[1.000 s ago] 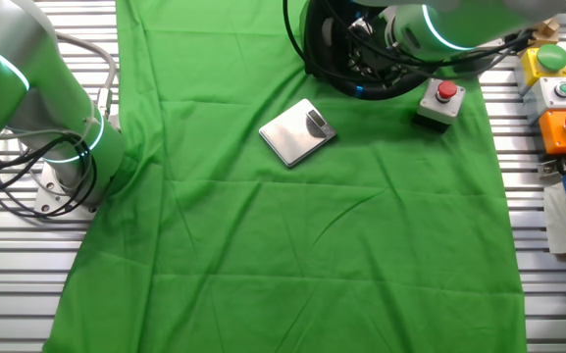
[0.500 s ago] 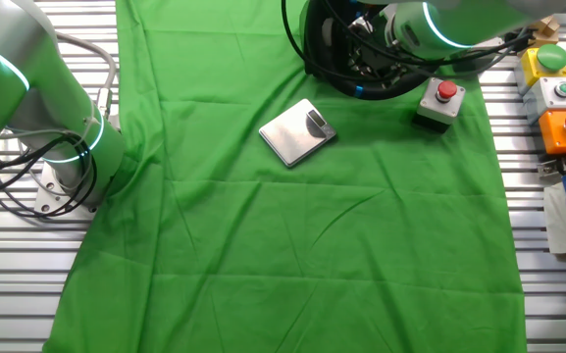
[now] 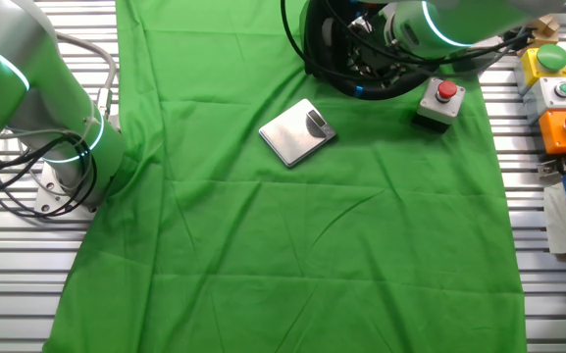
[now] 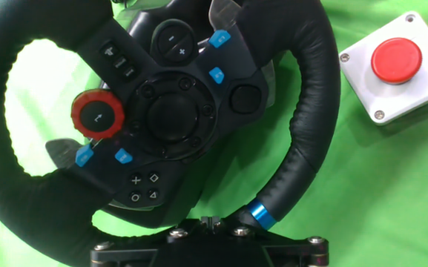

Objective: Rotate the steering wheel 90 degrees clockwise

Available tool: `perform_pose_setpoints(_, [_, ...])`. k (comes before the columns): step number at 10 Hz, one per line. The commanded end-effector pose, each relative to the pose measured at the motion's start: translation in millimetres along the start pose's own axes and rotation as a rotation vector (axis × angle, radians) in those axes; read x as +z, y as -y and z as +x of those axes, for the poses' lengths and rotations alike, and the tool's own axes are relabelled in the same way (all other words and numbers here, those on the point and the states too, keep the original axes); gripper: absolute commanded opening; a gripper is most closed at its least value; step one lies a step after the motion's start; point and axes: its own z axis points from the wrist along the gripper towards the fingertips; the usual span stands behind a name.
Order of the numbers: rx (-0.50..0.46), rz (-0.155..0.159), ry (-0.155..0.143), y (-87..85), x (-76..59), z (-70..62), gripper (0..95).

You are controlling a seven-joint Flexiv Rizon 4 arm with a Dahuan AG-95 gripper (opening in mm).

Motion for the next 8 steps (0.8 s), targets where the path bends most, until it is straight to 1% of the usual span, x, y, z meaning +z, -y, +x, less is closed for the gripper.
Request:
perform_pose_setpoints(1, [-0.031,-0.012,-0.013,0.0,-0.2,-0.1,0.0])
perform_pose_setpoints(3, [-0.043,-0.024,-0.024,0.0,-0.2,-0.1,0.0])
perform_pose_setpoints(4, [-0.055,-0.033,-0.027,0.0,-0.2,-0.1,0.0])
perform_pose_setpoints(6, [-0.068,-0.039,-0.028,0.0,-0.2,-0.1,0.0])
perform_pose_setpoints(7, [-0.07,-0.039,-0.029,0.0,-0.2,-0.1,0.0])
perform_pose_setpoints(8, [-0.071,-0.032,-0.036,0.0,-0.2,-0.1,0.0])
